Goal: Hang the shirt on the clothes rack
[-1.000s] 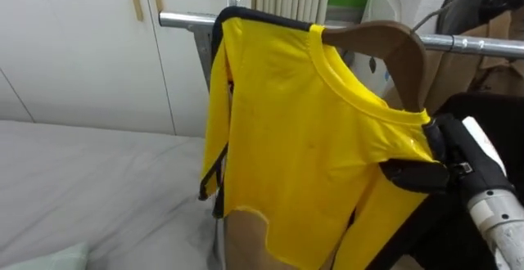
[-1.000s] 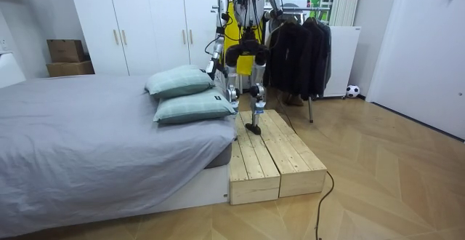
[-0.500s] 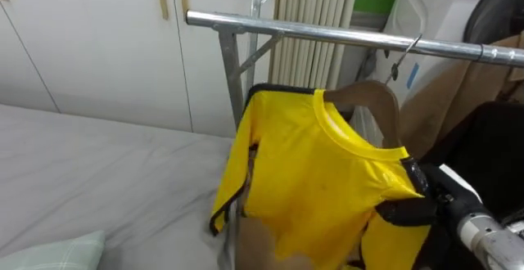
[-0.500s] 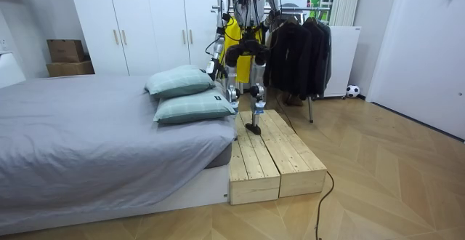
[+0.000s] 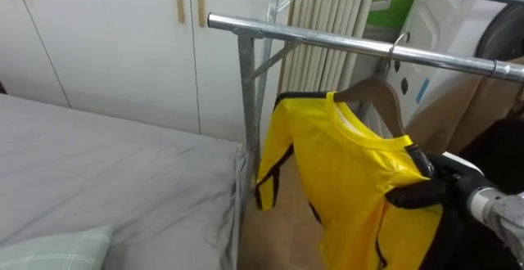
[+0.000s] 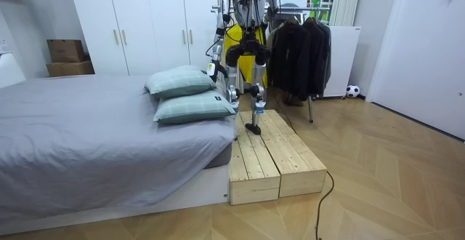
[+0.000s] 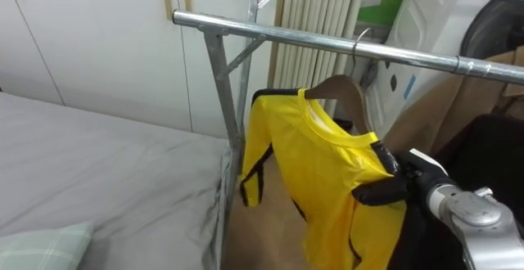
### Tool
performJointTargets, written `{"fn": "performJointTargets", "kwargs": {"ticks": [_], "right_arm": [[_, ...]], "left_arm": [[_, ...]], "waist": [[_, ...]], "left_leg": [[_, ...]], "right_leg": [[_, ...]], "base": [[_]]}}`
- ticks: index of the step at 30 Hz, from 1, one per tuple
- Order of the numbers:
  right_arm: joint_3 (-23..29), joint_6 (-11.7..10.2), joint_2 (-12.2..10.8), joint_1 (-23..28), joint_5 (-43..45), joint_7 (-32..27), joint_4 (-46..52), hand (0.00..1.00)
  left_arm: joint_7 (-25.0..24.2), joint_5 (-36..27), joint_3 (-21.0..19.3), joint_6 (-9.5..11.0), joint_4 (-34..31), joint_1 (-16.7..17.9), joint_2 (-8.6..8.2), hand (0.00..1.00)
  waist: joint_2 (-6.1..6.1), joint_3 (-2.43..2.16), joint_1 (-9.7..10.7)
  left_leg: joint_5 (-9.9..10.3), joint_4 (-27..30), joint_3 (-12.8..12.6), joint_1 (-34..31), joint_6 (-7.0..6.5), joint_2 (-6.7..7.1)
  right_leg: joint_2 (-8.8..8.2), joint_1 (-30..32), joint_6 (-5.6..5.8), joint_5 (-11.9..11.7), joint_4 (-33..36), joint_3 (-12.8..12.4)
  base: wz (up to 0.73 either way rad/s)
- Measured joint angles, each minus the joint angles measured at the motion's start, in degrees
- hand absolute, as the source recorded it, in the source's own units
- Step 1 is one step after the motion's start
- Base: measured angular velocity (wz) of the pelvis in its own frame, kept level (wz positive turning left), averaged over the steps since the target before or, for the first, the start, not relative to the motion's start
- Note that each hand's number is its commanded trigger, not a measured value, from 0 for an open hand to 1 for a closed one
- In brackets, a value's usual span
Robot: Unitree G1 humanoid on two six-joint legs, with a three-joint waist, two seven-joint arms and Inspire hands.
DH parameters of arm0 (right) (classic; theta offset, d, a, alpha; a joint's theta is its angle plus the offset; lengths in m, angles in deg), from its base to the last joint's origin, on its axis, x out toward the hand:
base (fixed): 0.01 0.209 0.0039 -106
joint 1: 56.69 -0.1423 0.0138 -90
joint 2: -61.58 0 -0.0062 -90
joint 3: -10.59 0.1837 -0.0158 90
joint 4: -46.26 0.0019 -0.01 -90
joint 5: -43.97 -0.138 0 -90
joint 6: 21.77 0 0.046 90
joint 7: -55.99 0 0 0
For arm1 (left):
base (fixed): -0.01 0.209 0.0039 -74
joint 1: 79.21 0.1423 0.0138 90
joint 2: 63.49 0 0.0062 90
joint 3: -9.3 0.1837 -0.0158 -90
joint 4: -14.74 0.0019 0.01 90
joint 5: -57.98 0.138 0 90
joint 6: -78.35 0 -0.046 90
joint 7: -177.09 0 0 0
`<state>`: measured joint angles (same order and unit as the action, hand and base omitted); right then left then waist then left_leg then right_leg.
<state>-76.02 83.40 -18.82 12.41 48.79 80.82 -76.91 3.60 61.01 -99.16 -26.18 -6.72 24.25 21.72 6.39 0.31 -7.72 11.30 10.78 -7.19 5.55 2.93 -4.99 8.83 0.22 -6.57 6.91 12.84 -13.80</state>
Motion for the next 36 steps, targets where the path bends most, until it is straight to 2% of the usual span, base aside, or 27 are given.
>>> {"fn": "performJointTargets", "kwargs": {"ticks": [10,20,26,32,36], "right_arm": [[0.01,0.00,0.55,-1.66,0.12,2.83,-2.53,1.00],[0.01,-0.19,0.61,-1.66,0.27,2.83,-3.87,1.00],[0.04,-0.19,0.62,-1.66,0.37,2.79,-4.99,1.00],[0.02,-0.37,0.61,-1.66,3.01,1.57,-6.93,1.00],[0.01,-1.98,0.56,-1.66,4.70,0.18,-9.35,1.00]], "left_arm": [[-3.10,0.00,0.41,0.24,-0.09,-0.14,0.99,0.00],[-3.25,0.01,0.61,0.72,-0.07,0.06,1.04,0.00],[-3.46,0.00,0.63,0.67,-0.06,0.09,1.00,0.00],[-3.26,-0.01,1.88,-0.11,-0.47,0.09,1.02,0.00],[-3.18,0.00,2.93,-0.15,-0.46,0.01,1.11,0.00]], "waist": [[-0.04,-0.03,-0.37],[-0.06,-0.06,-0.43],[-0.52,-0.06,-0.11],[-0.68,-0.09,-0.17],[-0.65,-0.07,-0.51]], "left_leg": [[-0.01,0.27,1.27,0.09,-0.02,0.66],[0.00,0.45,1.29,0.22,-0.02,0.69],[0.00,0.48,1.28,0.15,-0.03,0.68],[0.00,0.43,1.26,0.19,-0.03,0.68],[0.00,0.43,1.28,0.21,-0.03,0.68]], "right_leg": [[-0.67,-0.07,0.19,0.80,1.04,1.46],[-0.72,-0.38,0.21,0.89,1.01,1.52],[-0.70,-0.33,0.21,0.90,0.90,1.46],[-0.67,-0.32,0.21,0.89,0.92,1.39],[-0.69,-0.40,0.21,0.89,0.89,1.39]], "base": [[0.06],[0.01],[0.00],[0.00],[0.00]]}}
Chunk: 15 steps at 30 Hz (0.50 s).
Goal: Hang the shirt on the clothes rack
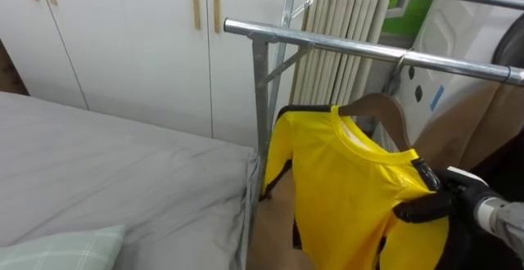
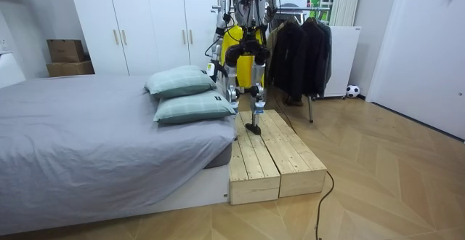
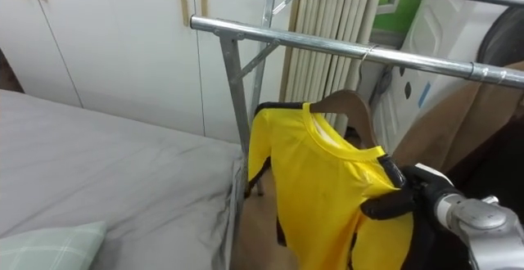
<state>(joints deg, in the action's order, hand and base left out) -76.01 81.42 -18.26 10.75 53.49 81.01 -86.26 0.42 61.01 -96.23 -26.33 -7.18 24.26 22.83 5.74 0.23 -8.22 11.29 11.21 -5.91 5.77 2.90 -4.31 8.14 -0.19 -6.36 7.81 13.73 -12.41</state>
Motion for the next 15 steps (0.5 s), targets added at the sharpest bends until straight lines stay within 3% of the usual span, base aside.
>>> {"fn": "performJointTargets", "kwargs": {"ticks": [9,15], "right_arm": [[-0.11,-0.70,-0.08,0.00,0.81,-2.33,-2.15,1.00],[-0.54,-1.26,-0.09,0.05,2.36,-3.20,-2.32,1.00]], "left_arm": [[-0.04,0.00,0.03,0.00,-0.01,-0.04,0.07,0.00],[-0.36,0.00,0.04,0.01,0.00,-0.13,0.07,0.00]], "waist": [[0.11,0.10,-0.02],[-0.31,0.45,-0.01]], "left_leg": [[0.00,0.01,0.10,-0.05,0.00,0.01],[0.00,0.01,0.10,-0.09,0.00,0.01]], "right_leg": [[-0.03,-0.09,0.02,0.02,-0.18,0.01],[-0.03,-0.10,0.02,0.03,-0.28,-0.05]], "base": [[0.00],[0.00]]}}
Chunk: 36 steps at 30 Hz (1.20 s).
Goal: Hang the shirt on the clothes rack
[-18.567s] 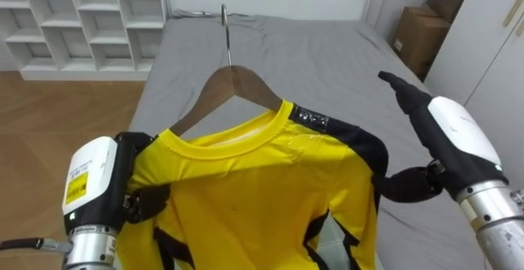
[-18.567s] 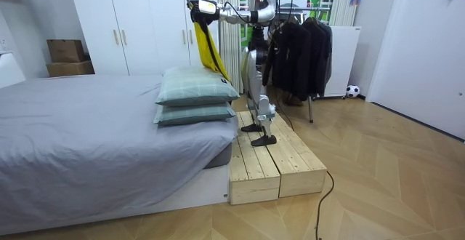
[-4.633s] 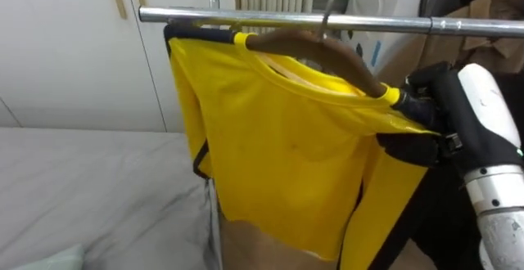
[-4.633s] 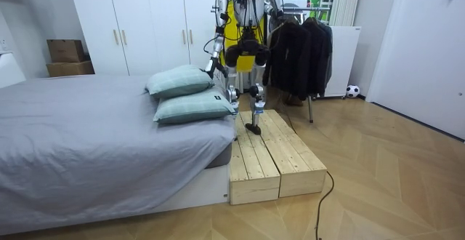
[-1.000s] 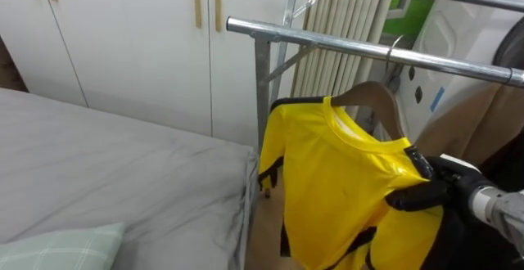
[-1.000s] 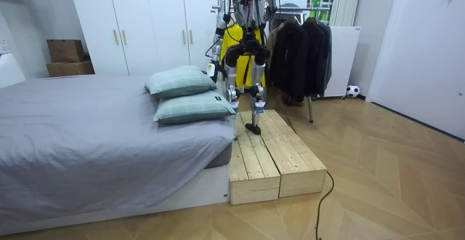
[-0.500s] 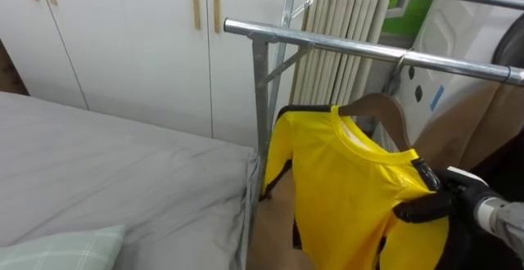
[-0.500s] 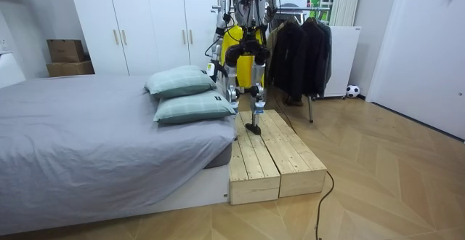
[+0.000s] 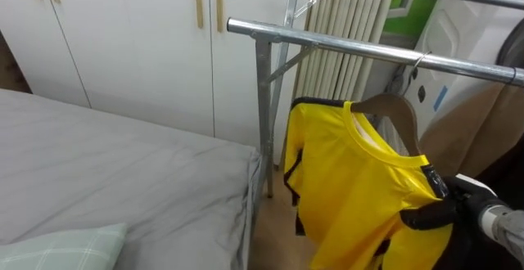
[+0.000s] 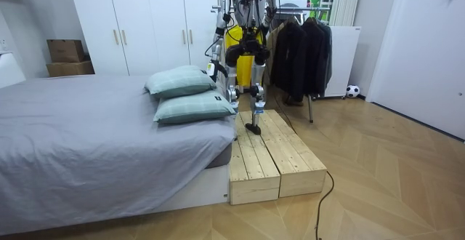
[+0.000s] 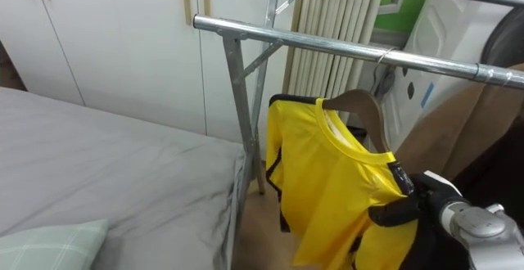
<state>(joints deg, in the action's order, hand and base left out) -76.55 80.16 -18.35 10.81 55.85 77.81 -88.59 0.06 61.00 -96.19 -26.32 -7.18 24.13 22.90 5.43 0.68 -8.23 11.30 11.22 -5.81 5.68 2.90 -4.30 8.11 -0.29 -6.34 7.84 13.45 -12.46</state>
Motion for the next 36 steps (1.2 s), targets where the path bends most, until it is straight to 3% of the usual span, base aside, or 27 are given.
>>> {"fn": "performJointTargets", "kwargs": {"ticks": [9,10,11,36], "right_arm": [[-0.52,-0.03,0.00,0.03,0.09,-0.06,0.00,0.98],[-0.51,-0.03,0.00,0.03,0.09,-0.06,-0.01,0.71],[-0.51,-0.03,0.00,0.03,0.09,-0.06,-0.01,0.00],[-1.63,-0.03,-0.09,0.03,-0.40,-2.53,-0.13,0.00]], "left_arm": [[-0.18,0.02,-0.01,0.00,0.00,0.01,0.00,0.00],[-0.18,0.02,-0.01,0.00,0.00,0.01,0.00,0.00],[-0.18,0.02,-0.01,0.00,0.00,0.01,0.00,0.00],[-0.12,0.05,-0.07,0.11,0.00,-0.02,0.16,0.00]], "waist": [[-0.07,0.03,-0.02],[-0.07,0.03,-0.02],[-0.07,0.02,-0.02],[0.36,-0.22,-0.26]], "left_leg": [[0.00,0.00,0.00,-0.03,0.00,0.00],[0.00,0.00,0.00,-0.03,0.00,0.00],[0.00,0.01,0.00,-0.03,0.00,0.00],[0.00,0.04,0.52,-0.02,0.00,0.06]], "right_leg": [[0.01,0.01,-0.06,0.06,-0.03,0.01],[0.01,0.01,-0.06,0.05,-0.04,0.01],[0.01,0.01,-0.06,0.05,-0.04,0.01],[0.09,0.08,-0.02,0.15,0.20,-0.26]], "base": [[0.00],[0.00],[0.00],[0.00]]}}
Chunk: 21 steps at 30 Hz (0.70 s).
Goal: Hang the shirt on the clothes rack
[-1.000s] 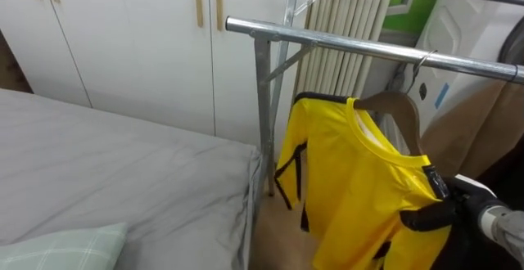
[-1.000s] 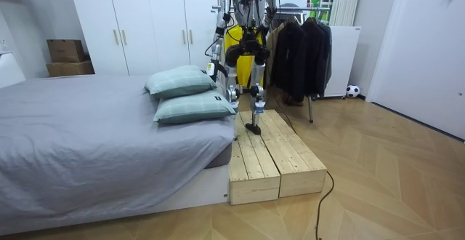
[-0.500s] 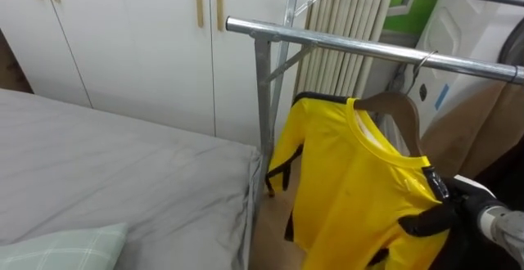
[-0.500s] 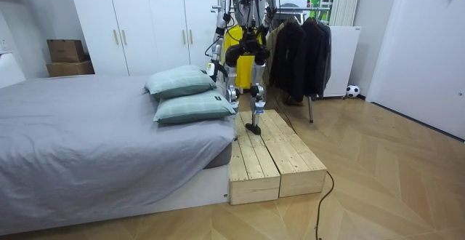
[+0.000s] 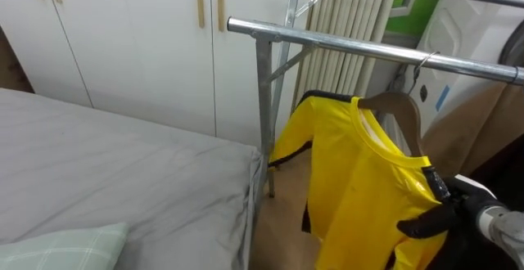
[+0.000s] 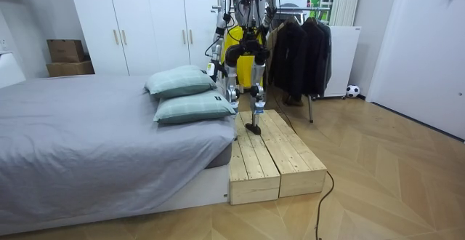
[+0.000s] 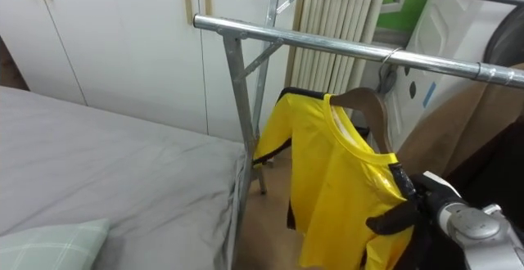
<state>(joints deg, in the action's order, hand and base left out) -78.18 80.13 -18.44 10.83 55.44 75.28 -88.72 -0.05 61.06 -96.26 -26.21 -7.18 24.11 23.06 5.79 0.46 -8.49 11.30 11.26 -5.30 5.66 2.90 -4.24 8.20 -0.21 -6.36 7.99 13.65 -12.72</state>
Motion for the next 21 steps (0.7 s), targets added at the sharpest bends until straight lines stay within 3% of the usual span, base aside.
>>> {"fn": "performJointTargets", "kwargs": {"ticks": [12,18,21], "right_arm": [[0.01,-0.48,-0.05,0.01,-0.09,-5.99,2.54,0.00],[0.03,-1.71,-0.52,0.10,-7.28,-11.70,2.69,0.00],[0.22,-1.72,-0.84,0.44,-10.83,-13.98,4.06,0.00]], "left_arm": [[0.45,0.42,0.09,0.02,0.18,0.16,0.07,0.00],[1.84,0.26,1.15,0.14,0.36,0.00,-0.35,0.00],[2.03,0.37,0.99,0.03,0.36,0.01,-0.65,0.00]], "waist": [[0.36,0.00,0.11],[-0.06,0.27,0.31],[-0.54,0.17,0.62]], "left_leg": [[0.00,0.01,-0.28,0.08,0.00,-0.02],[0.00,0.00,-0.71,-0.02,0.00,-0.10],[0.01,-0.07,-0.82,-0.28,0.01,-0.11]], "right_leg": [[0.04,-0.09,-0.02,-0.04,-0.08,-0.38],[0.15,0.22,-0.04,-0.08,-0.15,-0.71],[0.22,0.53,-0.01,-0.06,-0.17,-0.96]], "base": [[-0.01],[-0.03],[-0.02]]}}
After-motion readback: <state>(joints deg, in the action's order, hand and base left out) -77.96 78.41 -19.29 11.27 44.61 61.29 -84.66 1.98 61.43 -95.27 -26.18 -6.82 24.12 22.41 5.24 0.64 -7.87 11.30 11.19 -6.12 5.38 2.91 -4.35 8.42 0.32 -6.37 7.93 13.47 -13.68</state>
